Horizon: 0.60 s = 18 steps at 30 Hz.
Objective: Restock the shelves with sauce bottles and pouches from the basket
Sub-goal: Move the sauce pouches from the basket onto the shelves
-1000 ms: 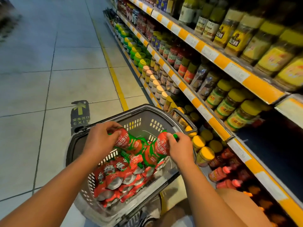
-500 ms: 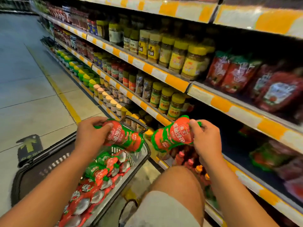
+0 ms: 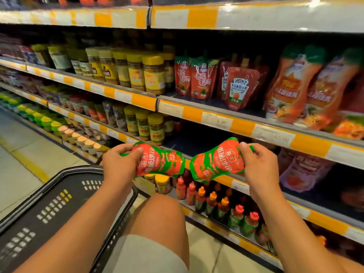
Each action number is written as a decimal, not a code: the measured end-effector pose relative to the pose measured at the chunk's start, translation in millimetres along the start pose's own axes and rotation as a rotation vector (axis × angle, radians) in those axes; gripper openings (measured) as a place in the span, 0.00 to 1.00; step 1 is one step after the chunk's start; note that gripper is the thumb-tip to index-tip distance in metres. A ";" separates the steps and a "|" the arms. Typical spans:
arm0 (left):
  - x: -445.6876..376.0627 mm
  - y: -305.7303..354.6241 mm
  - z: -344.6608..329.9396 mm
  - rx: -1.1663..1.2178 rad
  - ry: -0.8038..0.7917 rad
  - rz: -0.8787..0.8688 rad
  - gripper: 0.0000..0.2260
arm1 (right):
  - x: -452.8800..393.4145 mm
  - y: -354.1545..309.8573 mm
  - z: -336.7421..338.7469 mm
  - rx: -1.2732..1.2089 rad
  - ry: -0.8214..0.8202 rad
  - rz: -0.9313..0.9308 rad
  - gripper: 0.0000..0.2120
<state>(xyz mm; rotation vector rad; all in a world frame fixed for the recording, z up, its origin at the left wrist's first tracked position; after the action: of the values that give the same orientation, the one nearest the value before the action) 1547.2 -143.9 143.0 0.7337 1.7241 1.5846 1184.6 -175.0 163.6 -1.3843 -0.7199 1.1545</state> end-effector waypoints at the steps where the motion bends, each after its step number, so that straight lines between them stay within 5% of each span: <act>1: 1.0 0.6 -13.1 0.008 -0.010 0.011 0.07 | -2.5 3.8 7.9 -0.012 0.018 -0.013 0.15; 14: 7.1 -29.1 -144.9 0.241 -0.095 0.240 0.12 | -22.1 37.3 69.6 -0.077 0.177 -0.117 0.22; 18: 8.0 -29.0 -172.1 0.247 -0.107 0.226 0.07 | -28.5 45.3 74.6 -0.108 0.224 -0.173 0.23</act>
<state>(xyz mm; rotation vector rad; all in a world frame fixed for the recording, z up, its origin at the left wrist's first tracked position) 1407.7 -246.4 119.1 1.1499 1.8276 1.4604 1097.5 -181.7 135.4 -1.4828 -0.7331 0.8205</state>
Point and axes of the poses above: each hand's wrist, its own x-axis away from the middle knuckle, its own z-axis out of the back of the hand, y = z × x, the point moved 4 cm from there along -x, towards the middle knuckle, and after that the axes turned 2 degrees about -z, right-handed, at the moved point
